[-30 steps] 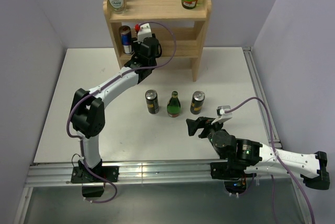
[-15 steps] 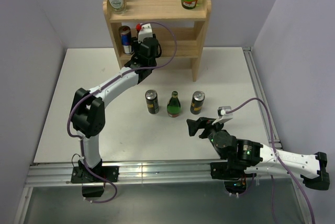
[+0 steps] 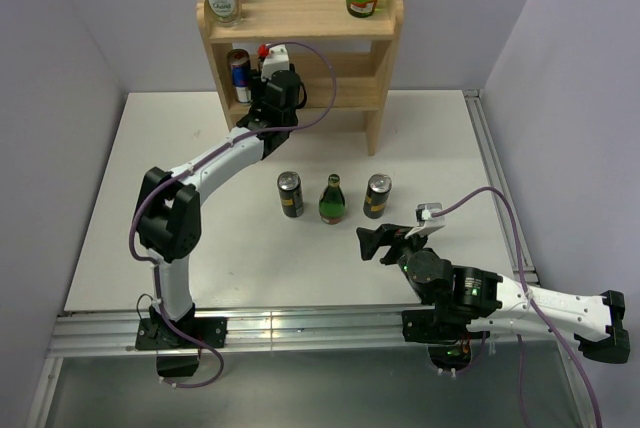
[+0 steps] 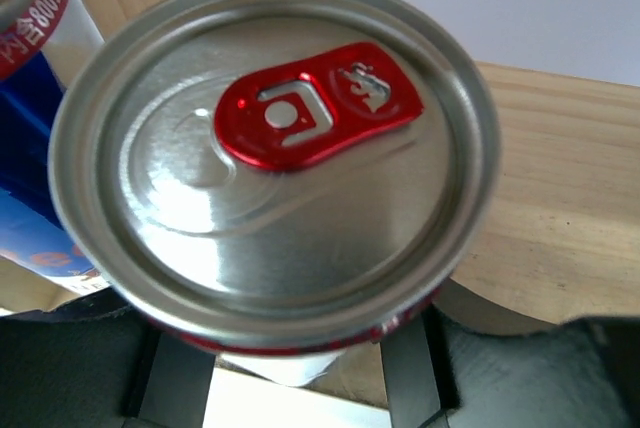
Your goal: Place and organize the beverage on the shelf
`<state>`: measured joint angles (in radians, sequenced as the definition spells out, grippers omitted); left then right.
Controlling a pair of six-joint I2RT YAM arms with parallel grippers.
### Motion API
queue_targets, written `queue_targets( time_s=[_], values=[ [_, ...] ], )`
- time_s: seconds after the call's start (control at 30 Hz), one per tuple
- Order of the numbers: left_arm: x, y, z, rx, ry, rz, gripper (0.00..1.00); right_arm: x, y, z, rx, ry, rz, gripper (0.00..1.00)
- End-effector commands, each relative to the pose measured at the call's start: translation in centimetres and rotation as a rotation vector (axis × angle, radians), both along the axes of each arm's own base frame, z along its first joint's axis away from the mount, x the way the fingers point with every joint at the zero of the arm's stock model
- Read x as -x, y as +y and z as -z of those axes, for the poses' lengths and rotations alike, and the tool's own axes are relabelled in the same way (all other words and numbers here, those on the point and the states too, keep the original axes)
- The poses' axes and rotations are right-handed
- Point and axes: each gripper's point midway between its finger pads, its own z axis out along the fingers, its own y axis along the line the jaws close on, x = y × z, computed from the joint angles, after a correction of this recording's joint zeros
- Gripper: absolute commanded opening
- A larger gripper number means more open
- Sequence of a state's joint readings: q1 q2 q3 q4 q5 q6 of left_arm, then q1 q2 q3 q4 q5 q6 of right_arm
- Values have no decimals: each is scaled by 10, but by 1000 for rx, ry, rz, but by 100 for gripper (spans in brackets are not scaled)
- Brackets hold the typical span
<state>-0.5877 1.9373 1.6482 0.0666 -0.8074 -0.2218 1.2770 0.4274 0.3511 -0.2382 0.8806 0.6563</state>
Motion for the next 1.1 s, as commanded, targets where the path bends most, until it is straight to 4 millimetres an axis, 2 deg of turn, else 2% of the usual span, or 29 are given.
queue_targets(
  time_s=[0.0,0.07,0.2,0.5,0.7,1.07],
  values=[
    [1,28,34,-121,105,-75,62,0,-1,-3,-18,-10,4,100],
    [1,29,32,-116,99,-82,69,0,0,-2,-17,-10,3,100],
    [4,30,28,-118,96,-83,78,0,0,-2,-21,-9,3,100],
    [8,29,11,-79,66,-67,87,1,0,-2,-26,-7,1,100],
    [15,28,-2,-38,55,-46,90,0,-1,-2,-21,-7,7,100],
    [50,27,-24,-8,38,-46,90,2,-1,-2,-36,4,1,100]
  ],
)
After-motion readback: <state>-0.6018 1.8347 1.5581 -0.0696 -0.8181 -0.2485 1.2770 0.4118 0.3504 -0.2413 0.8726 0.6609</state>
